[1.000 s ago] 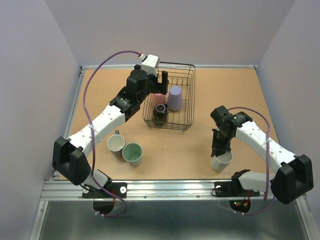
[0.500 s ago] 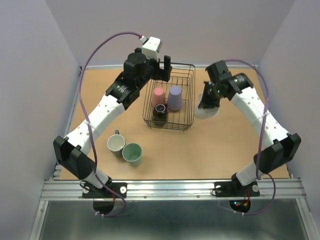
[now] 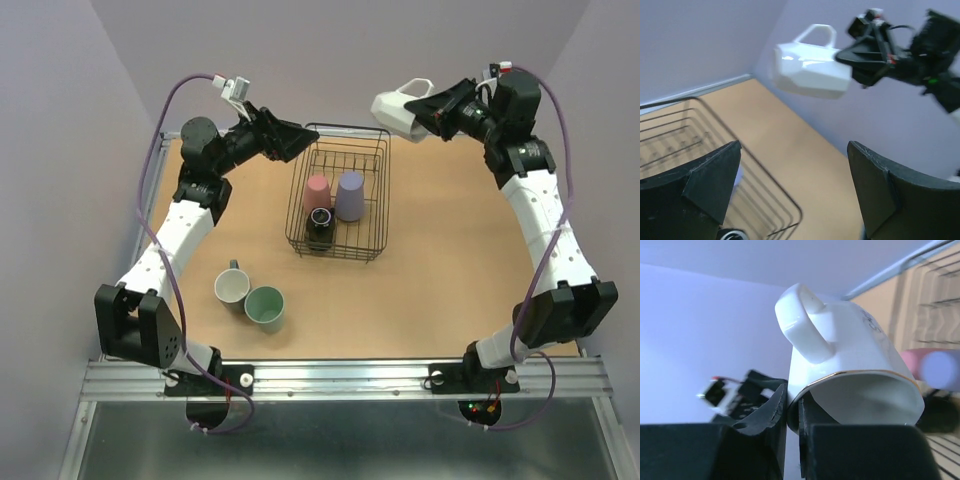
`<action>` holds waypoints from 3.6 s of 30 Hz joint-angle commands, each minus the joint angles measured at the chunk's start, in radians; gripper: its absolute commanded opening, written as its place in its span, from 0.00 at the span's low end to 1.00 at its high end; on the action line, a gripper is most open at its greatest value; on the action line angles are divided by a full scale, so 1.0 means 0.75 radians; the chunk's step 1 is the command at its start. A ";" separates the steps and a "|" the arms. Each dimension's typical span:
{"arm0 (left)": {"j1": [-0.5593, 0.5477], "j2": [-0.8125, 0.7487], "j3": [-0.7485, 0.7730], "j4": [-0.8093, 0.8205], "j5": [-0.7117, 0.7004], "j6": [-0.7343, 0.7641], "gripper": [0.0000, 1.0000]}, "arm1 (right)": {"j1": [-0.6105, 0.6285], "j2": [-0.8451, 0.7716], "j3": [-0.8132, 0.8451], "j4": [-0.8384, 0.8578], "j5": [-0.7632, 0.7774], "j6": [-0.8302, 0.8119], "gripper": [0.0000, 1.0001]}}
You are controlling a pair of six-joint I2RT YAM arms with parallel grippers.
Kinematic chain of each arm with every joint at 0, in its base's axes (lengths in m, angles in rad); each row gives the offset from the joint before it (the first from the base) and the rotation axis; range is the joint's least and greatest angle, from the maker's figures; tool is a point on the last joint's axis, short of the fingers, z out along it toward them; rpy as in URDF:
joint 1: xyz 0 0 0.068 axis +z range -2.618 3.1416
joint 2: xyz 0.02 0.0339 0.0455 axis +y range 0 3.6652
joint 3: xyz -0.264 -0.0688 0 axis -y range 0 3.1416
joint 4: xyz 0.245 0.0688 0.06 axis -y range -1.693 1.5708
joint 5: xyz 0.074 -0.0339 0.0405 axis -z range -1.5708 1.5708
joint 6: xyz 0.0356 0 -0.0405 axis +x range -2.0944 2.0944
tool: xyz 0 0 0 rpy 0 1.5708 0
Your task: Load the cups into the dish rack
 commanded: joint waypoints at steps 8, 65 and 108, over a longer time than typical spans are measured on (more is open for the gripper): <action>-0.019 0.135 -0.204 1.503 0.197 -0.993 0.99 | 0.024 -0.156 -0.429 1.564 -0.309 0.941 0.00; -0.307 0.223 0.043 1.381 -0.202 -0.672 0.84 | 0.245 -0.088 -0.560 1.679 -0.309 1.014 0.00; -0.301 0.019 -0.079 0.868 -0.198 -0.319 0.00 | 0.210 -0.268 -0.899 1.391 -0.417 0.706 1.00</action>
